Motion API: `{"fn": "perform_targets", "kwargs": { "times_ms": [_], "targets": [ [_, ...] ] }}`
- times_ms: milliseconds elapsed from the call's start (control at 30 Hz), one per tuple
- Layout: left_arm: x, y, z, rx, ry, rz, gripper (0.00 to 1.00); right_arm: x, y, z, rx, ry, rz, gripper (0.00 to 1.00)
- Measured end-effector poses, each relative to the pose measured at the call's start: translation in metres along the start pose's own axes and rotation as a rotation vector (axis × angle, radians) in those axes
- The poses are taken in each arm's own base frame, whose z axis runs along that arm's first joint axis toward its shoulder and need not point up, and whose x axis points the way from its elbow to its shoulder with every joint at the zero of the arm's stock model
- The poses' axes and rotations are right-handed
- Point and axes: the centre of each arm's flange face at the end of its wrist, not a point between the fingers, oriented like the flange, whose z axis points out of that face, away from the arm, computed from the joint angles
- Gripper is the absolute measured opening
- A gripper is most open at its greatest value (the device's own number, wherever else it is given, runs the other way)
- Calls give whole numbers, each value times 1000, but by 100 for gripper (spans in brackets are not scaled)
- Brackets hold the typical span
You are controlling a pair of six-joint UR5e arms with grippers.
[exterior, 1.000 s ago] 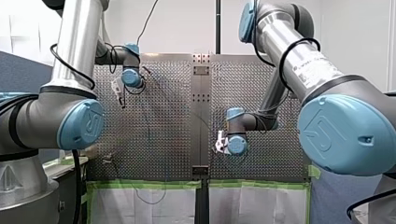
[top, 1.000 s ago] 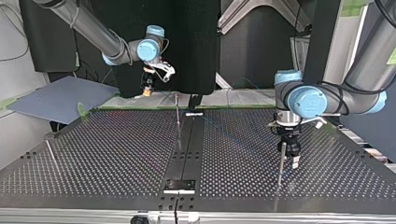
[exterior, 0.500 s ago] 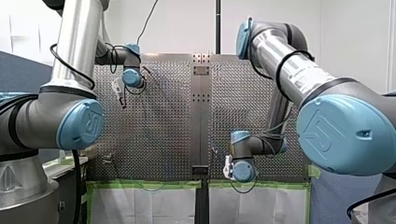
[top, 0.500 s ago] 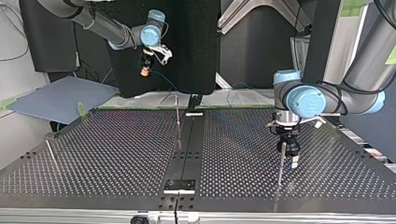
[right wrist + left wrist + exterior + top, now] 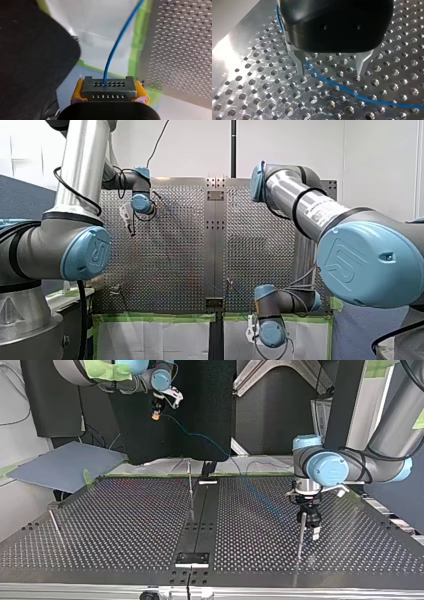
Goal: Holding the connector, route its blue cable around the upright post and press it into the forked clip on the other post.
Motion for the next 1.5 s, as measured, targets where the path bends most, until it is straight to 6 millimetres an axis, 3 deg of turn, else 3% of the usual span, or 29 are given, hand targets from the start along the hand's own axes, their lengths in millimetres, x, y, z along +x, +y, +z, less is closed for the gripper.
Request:
{"fn": "perform_targets", "kwargs": {
  "times_ms": [133,467,733,1100,1500],
  "targets": [
    [0,0,0,-3,-1,4,99,-20,5,-5,12,-15,-8,0],
    [-1,2,0,-14,-5,12,99,-44,-7,23,65,33,-1,0],
    [-1,3,0,-19,-6,15,99,-69,-2,31,81,48,-6,0],
    [-1,2,0,-20,-7,15,99,-32,-4,27,103,135,20,0],
    [-1,3,-1,-32,-5,22,99,22,-6,33,139,134,19,0]
  ]
}}
